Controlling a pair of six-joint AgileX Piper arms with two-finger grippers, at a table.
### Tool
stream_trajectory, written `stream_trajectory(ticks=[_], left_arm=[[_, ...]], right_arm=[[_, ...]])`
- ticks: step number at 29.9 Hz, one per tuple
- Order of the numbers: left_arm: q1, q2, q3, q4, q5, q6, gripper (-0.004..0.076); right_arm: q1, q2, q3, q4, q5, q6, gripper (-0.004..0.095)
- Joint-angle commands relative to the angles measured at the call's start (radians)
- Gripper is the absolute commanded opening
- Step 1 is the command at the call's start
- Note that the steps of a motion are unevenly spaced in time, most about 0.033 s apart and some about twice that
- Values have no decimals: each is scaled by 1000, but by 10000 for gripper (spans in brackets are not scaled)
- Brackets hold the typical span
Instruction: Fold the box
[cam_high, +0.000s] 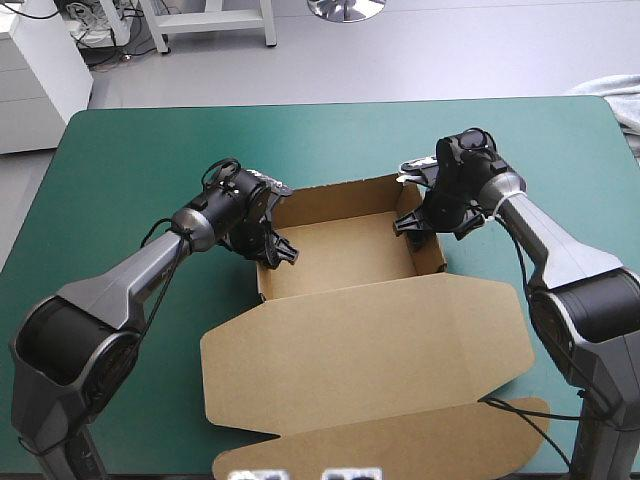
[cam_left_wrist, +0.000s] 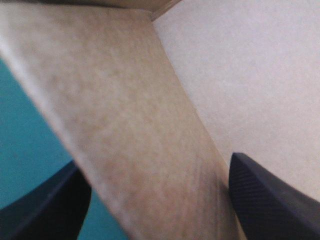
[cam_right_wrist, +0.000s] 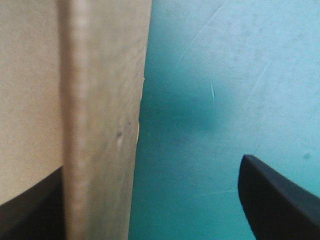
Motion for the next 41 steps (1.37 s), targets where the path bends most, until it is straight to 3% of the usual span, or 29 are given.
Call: stream_trajectory(ticks=[1,9,18,21,24,31,37,41], left_arm=[[1,-53,-17,1,21,9,556],[25,-81,-92,-154,28,44,579],[39,-113,-191,-174,172,72,584],[41,-159,-196,-191,168,79,576],[41,-212,-196,-191,164,79,470],[41,-382,-196,-149,172,133,18],[41,-526,-176,-158,174,147,-8],[41,-642,-71,-158,174,166,-8]], right_arm=[[-8,-71,-30,-18,35,-9,766],[-8,-111,-102,31,38,-11,766],[-8,-159,-106,22,38,-25,765],[-8,-188,-106,26,38,-47,765],[-8,-224,-106,27,38,-55,765],[-8,-287,-106,30,38,-73,756],[-8,-293,-106,57,38,-89,716],[-8,-293,-106,74,38,-102,717]])
